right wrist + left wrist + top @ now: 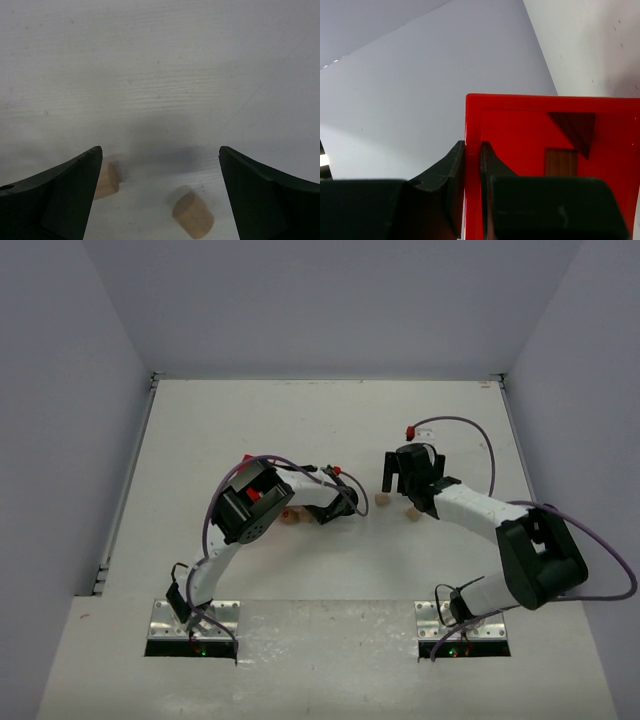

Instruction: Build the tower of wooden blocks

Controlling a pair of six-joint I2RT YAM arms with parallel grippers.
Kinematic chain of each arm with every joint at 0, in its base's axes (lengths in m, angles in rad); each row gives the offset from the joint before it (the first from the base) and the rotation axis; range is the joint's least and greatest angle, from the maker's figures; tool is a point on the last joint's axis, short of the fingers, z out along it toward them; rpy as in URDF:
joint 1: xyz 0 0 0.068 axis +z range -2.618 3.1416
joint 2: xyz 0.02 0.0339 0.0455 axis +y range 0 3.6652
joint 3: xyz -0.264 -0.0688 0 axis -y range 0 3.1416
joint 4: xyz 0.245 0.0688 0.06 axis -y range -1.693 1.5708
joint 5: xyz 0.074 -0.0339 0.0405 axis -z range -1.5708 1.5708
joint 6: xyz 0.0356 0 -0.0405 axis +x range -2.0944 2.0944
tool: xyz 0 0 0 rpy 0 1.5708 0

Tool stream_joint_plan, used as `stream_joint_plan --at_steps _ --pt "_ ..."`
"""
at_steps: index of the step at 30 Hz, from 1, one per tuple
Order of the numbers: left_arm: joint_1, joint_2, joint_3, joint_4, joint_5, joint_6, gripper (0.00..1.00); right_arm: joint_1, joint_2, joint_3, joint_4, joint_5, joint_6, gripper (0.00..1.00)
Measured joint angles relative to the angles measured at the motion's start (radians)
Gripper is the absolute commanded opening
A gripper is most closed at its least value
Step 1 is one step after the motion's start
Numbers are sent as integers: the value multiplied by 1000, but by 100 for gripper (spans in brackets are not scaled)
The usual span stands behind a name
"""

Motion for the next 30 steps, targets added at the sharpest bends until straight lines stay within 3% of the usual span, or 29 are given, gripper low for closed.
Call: stream_joint_plan --at_steps 5,12,16,19,27,30 --pt "5 0 44 7 25 -6 1 -71 130 49 -113 1 133 99" --pt "42 0 137 22 43 -31 2 -165 22 -59 -253 55 331 99" --pt "56 1 146 13 49 -37 13 -264 19 -76 -231 -19 376 99" --pt "65 2 186 8 54 -40 14 -269 18 -81 -219 -25 375 99" --pt "70 4 225 18 56 -38 1 -269 -75 -161 -176 -63 378 99" --pt "70 5 205 73 56 25 0 -269 -80 -163 -173 -73 374 99"
